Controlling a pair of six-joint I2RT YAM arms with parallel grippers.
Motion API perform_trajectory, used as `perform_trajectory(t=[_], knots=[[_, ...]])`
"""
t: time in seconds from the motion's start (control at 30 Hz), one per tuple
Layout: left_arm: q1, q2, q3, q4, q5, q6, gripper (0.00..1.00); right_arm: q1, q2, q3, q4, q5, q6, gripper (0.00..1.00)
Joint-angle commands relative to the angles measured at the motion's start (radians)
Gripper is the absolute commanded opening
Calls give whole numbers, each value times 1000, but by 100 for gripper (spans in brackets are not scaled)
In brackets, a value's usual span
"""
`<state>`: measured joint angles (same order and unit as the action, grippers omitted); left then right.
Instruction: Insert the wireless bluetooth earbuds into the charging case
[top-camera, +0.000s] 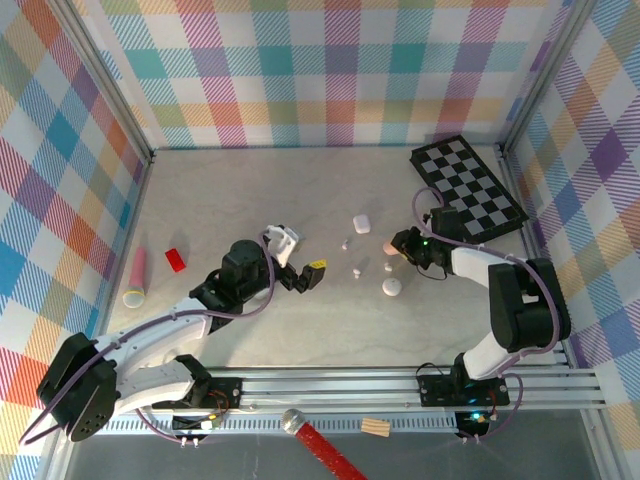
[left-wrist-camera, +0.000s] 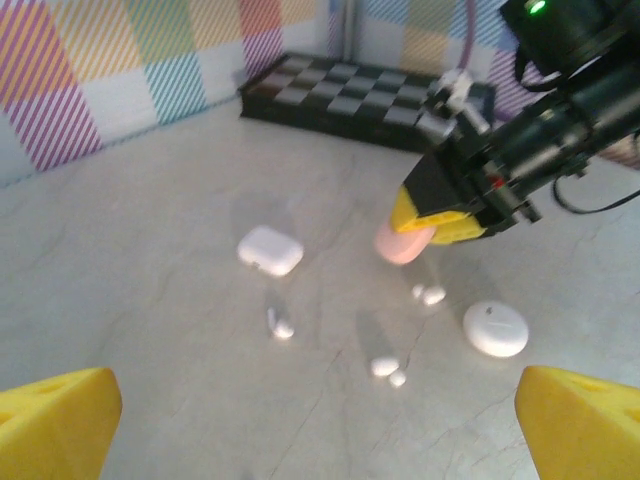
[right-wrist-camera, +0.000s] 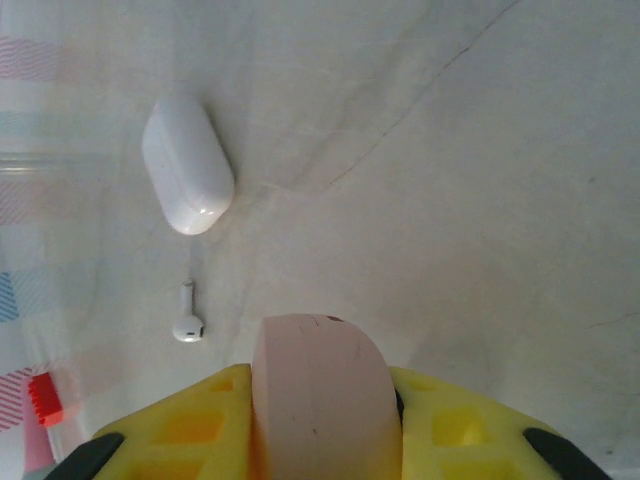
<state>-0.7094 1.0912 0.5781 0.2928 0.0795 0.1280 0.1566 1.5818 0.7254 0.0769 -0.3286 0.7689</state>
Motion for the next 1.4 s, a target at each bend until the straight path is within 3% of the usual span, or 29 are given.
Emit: perform_trajectory(t=[0.0,0.33,0.57,0.87,1.2,1.37], knots=[[-1,7,87,-249,-117,-57,100,-8,6,-9,17,41,-30,20],[2,142,273,-601,-185,-116,100,-34,-20,3,-61,104,-80,48],[38,204,357,-833,-258,-144,100,-34,-202,8,-182,198,-146,71],[50,397,476,-1170,-428,-119,98,-32,-362,4,-300,154,-211,75],[62,612,539,-1258,-489,-146,89,-32,-400,3,-307,95,-200,74],[68,673,541,-1237,-431,-138,80,-32,-411,-6,-316,109,-203,74]])
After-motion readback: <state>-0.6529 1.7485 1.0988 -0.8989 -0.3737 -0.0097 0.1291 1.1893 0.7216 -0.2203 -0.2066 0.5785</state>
